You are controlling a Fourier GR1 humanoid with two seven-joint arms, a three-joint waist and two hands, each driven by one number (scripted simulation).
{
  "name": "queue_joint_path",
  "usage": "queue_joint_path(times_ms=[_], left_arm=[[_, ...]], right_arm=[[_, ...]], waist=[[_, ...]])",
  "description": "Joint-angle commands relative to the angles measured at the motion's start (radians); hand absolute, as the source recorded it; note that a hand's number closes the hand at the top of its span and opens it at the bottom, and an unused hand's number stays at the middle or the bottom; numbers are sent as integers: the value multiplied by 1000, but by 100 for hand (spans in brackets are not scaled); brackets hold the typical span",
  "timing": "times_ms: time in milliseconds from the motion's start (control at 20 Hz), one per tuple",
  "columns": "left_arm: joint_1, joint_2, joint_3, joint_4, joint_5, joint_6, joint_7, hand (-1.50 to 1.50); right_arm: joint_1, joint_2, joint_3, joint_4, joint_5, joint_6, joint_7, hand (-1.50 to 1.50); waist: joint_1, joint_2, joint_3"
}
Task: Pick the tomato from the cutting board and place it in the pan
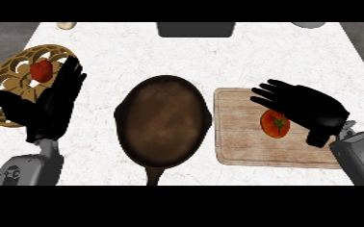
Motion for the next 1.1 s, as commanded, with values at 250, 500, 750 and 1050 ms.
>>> queue_joint_path(times_ms=[250, 500, 750, 1050], left_arm=[[58, -15, 25, 0, -19, -57, -47, 0], [96, -14, 33, -100, 4, -77, 16, 0], [-20, -29, 57, 33, -31, -54, 2, 0], [-69, -2, 102, 34, -4, -91, 49, 0]], right_arm=[[-42, 116, -20, 152, 61, -63, -63, -150], [-44, 80, -57, 236, 90, -98, -129, -150], [-13, 176, 14, 165, 128, -115, -128, 150], [-23, 205, -18, 191, 140, -130, -164, 150]], waist=[[0, 0, 0], [4, 0, 0], [-3, 0, 0], [-5, -1, 0]])
